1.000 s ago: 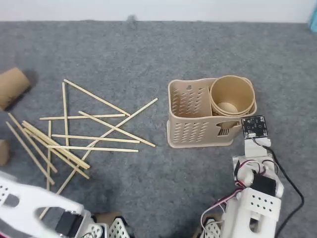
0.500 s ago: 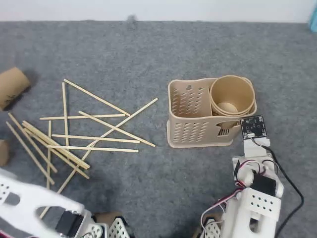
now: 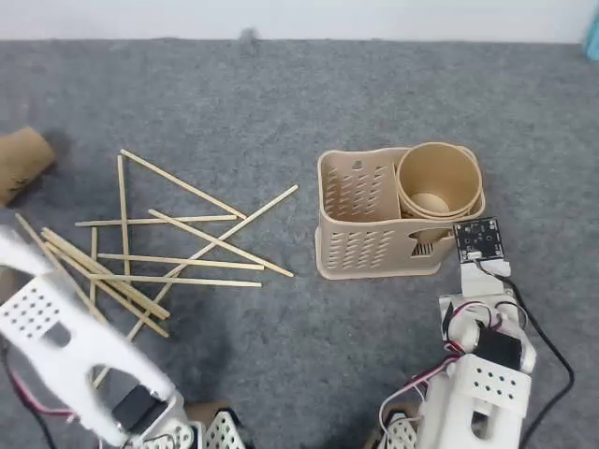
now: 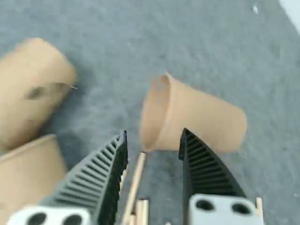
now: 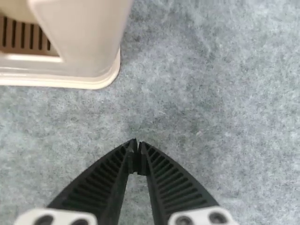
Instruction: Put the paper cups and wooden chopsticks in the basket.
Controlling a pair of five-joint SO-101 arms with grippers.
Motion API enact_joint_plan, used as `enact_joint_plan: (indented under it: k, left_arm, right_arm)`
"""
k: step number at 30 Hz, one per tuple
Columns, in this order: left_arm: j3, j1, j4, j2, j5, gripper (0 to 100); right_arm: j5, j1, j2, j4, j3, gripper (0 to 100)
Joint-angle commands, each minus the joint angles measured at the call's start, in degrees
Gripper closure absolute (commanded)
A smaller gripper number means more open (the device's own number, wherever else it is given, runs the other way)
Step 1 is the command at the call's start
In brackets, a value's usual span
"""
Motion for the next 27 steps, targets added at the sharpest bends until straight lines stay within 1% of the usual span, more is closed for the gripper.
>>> enact_joint_plan:
  k: [1, 7, 16, 20, 27]
  left_arm:
    - [-0.6, 3.7, -5.1, 2.9, 0.4, 82]
    - [-0.6, 3.3, -9.9, 7.1, 0.4, 82]
    - [-0.6, 3.6, -10.9, 8.0, 0.5, 82]
    - [-0.3, 4.2, -15.8, 9.1, 0.8, 82]
    - [-0.6, 5.6, -25.0, 15.3, 0.8, 83]
  right_arm:
    - [0.7, -0.4, -1.0, 0.7, -0.4, 99.1]
    - [0.7, -0.5, -1.0, 0.7, -0.4, 99.1]
    - [0.7, -0.5, -1.0, 0.7, -0.4, 99.1]
    - [0.7, -0.5, -1.0, 0.7, -0.4, 99.1]
    - [0.7, -0.5, -1.0, 0.7, -0.4, 99.1]
